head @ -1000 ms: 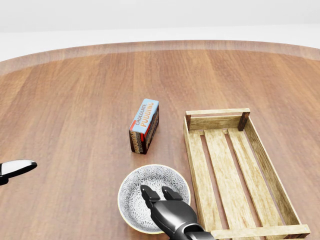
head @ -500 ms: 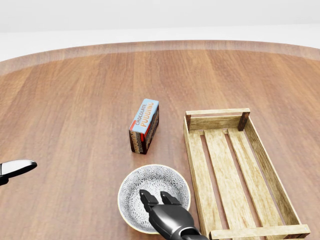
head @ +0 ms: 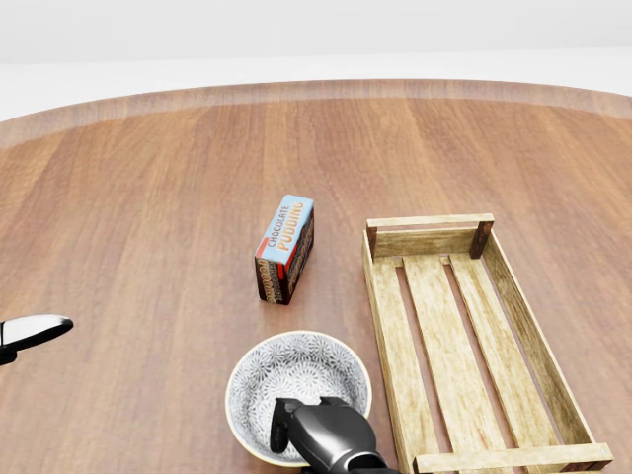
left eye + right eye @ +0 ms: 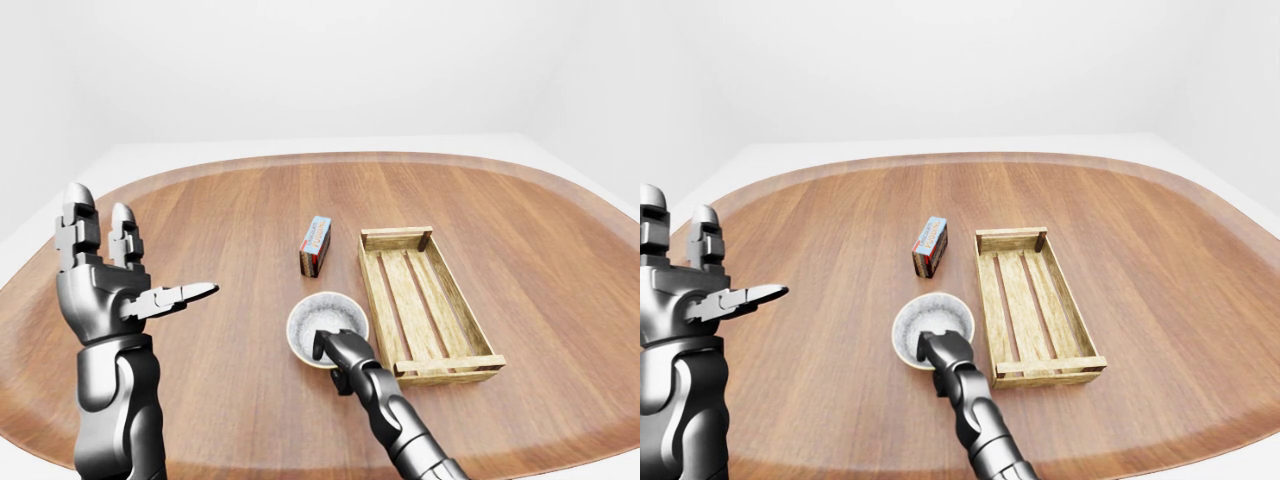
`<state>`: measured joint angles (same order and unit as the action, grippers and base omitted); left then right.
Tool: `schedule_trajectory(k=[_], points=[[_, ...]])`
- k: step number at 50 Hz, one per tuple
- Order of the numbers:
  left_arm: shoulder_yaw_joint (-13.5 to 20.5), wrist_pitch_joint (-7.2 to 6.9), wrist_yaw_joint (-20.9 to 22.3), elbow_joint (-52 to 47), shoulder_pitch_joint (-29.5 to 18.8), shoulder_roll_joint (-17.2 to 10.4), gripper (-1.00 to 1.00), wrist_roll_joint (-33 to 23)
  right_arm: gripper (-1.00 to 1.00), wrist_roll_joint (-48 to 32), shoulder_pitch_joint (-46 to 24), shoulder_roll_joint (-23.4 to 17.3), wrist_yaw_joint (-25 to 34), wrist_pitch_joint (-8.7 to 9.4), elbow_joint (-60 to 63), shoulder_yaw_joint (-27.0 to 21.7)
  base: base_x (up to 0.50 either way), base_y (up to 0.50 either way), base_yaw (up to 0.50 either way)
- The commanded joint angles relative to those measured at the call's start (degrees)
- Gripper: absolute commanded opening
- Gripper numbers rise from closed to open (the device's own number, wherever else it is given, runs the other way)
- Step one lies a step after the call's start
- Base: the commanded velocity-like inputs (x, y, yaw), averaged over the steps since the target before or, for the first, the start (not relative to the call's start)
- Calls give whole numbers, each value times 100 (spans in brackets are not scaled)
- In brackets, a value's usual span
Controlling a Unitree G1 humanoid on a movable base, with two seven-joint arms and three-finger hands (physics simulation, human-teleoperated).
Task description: Pick up the bowl on the left and put it in the tray.
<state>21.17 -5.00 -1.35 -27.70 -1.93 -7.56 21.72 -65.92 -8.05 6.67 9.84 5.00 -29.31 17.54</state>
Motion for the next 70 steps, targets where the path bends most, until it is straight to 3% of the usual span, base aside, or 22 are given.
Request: schedule_trajectory(k=[1,11,23,33,45,61,70], points=[[8,0,-16,-6,-8,-8,100,-1,-100,217,186,66,127,0,-11,171,0,0,0],[-8,0,-14,-72,26,16,100,-6,-100,107,274,32,374,0,405,246,0,0,0],[-18,0,-2,-68,22,25,100,-16,-100,-275,-121,299,745,0,468,376,0,0,0],[-34,0,-2,-101,43,43,100,-24,-100,-965,-374,477,1546,0,1217,446,0,0,0],[-19,0,-18,-91,35,38,100,6,-100,-1458,-441,595,2038,0,1649,469,0,0,0],[-36,0,-28,-75,27,36,100,-11,-100,-2157,-834,726,3016,0,2662,244,0,0,0],[-10,0,-26,-61,17,24,100,7,-100,-2438,-964,708,3016,0,3249,49,0,0,0]])
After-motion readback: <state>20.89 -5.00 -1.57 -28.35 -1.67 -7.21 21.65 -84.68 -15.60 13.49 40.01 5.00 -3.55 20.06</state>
